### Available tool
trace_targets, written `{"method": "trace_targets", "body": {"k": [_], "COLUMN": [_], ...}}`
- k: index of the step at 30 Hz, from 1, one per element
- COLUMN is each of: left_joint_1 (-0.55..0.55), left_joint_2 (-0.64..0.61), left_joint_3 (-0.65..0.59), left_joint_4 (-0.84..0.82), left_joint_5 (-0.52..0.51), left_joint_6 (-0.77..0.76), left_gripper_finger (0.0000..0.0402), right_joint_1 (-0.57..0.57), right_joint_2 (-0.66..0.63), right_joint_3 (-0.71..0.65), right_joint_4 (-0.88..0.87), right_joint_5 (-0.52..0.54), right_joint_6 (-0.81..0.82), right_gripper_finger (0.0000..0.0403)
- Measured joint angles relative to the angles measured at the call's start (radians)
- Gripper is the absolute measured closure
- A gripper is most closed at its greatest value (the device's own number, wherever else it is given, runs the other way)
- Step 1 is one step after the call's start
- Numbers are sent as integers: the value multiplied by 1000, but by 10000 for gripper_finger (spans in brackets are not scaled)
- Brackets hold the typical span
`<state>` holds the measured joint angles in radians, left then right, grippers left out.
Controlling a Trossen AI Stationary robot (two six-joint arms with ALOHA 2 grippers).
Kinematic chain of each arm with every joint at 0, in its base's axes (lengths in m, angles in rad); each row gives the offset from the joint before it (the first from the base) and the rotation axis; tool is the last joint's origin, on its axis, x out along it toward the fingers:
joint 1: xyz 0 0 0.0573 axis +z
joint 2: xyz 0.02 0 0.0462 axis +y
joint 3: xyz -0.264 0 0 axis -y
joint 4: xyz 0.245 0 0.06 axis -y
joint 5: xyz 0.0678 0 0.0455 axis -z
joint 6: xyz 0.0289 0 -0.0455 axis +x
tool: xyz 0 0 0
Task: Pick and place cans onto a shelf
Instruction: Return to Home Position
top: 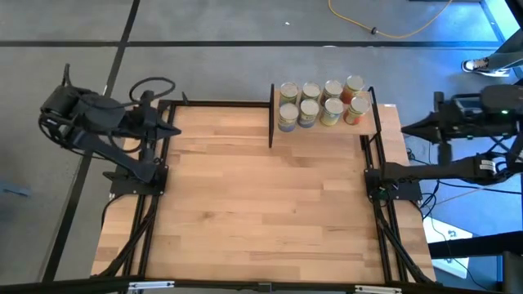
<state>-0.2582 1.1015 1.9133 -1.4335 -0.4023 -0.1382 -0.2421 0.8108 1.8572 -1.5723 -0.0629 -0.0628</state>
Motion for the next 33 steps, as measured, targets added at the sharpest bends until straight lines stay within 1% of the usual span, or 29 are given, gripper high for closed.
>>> {"method": "trace_targets", "body": {"k": [3,7,12,15,19,21,26,30,33], "left_joint_1": [-30,-54,-64,-64,-64,-64,-64,-63,-63], "left_joint_2": [-92,-206,-346,-429,-542,-592,-696,-766,-813], "left_joint_3": [-135,-309,-509,-622,-774,-842,-991,-1109,-1176], "left_joint_4": [80,196,329,404,525,590,702,812,892], "left_joint_5": [-22,-23,-24,-24,-24,-24,-16,5,11], "left_joint_6": [-17,-16,-17,-17,-17,-12,-8,37,79], "left_gripper_finger": [401,401,401,401,401,401,401,401,401], "right_joint_1": [0,-8,-42,-72,-125,-156,-240,-305,-353], "right_joint_2": [-46,-120,-235,-312,-420,-465,-553,-620,-665], "right_joint_3": [-10,-70,-196,-279,-387,-436,-530,-599,-635], "right_joint_4": [2,1,3,23,101,128,146,172,171], "right_joint_5": [-29,-68,-102,-147,-231,-277,-337,-422,-455], "right_joint_6": [4,4,7,7,11,11,8,3,-22], "right_gripper_finger": [402,402,402,402,402,402,402,402,402]}}
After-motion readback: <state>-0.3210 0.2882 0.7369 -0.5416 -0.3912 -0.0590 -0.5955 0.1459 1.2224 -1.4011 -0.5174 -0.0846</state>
